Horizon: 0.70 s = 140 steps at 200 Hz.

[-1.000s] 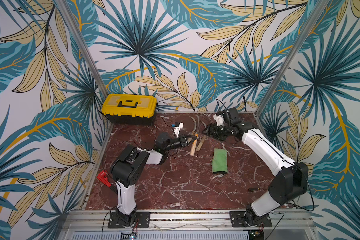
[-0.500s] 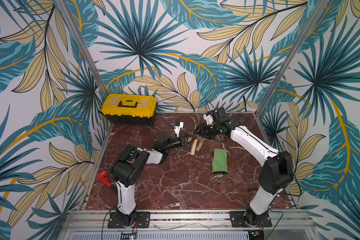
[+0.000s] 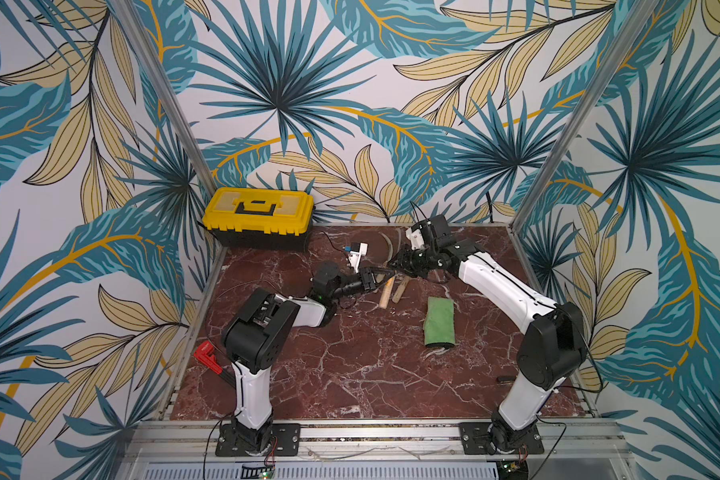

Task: Wipe small sickles with rags
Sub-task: Adjust the small sickle.

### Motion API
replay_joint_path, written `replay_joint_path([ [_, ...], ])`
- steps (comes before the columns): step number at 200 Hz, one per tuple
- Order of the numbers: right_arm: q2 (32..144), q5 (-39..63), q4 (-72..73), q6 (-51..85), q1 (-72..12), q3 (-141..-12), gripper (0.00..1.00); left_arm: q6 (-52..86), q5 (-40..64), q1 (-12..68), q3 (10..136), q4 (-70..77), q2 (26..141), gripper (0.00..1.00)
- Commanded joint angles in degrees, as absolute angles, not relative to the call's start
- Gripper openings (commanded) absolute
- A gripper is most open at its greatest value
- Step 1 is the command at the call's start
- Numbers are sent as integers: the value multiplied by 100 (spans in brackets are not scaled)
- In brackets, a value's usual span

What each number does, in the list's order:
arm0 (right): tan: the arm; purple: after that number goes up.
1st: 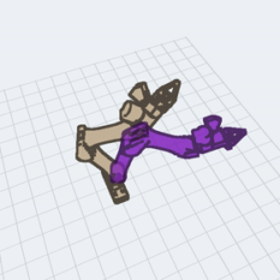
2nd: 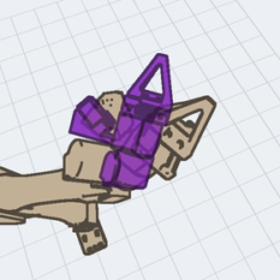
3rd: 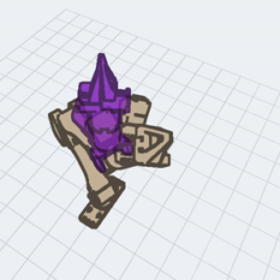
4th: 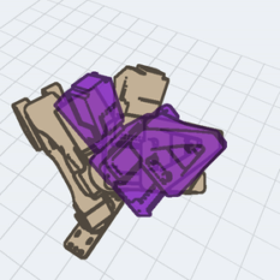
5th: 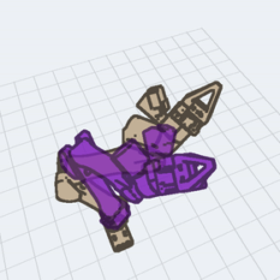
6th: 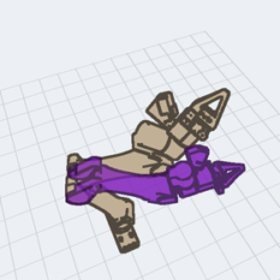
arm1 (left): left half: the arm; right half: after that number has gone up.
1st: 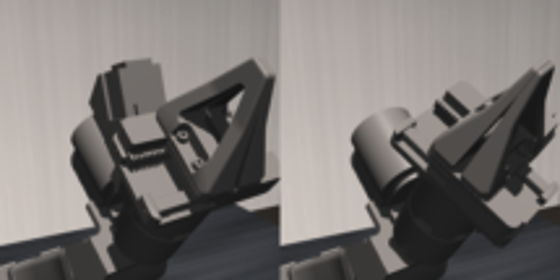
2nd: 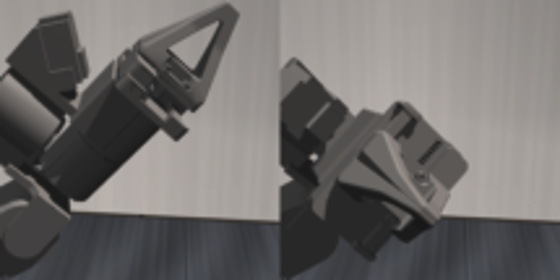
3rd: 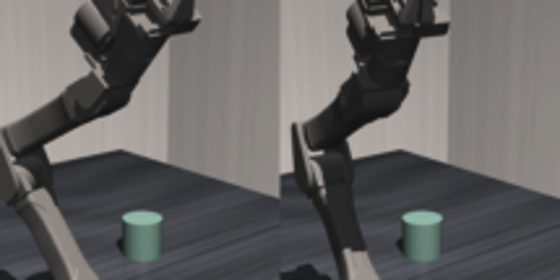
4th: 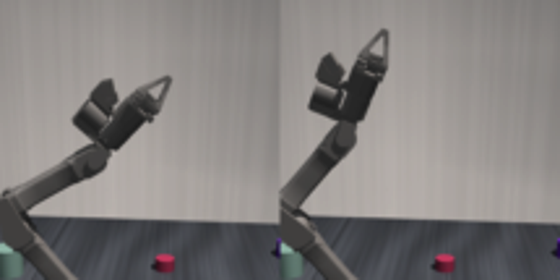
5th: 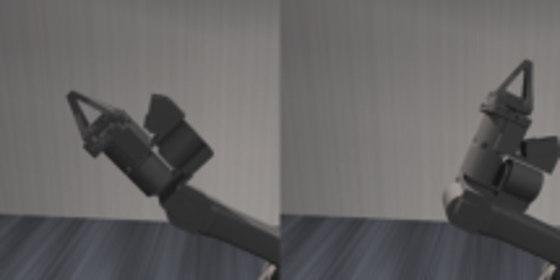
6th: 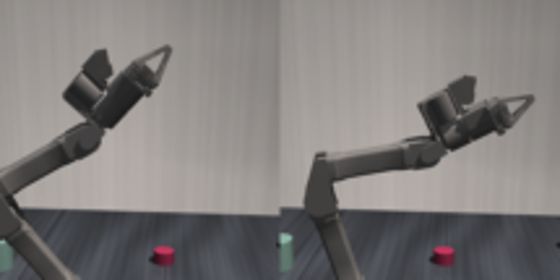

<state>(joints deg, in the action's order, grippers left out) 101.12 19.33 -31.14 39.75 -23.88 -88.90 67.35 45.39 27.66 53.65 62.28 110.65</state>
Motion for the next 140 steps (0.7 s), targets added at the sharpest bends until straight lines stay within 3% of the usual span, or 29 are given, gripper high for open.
replay_joint_path([
  [1,9812,1416,-2839,4411,-2399,-8727,9,6583,4590,2837,5441,6271,10978,31],
  [140,9851,757,-2750,4755,-2618,-9125,9,6689,4550,2988,5581,6258,11183,31],
])
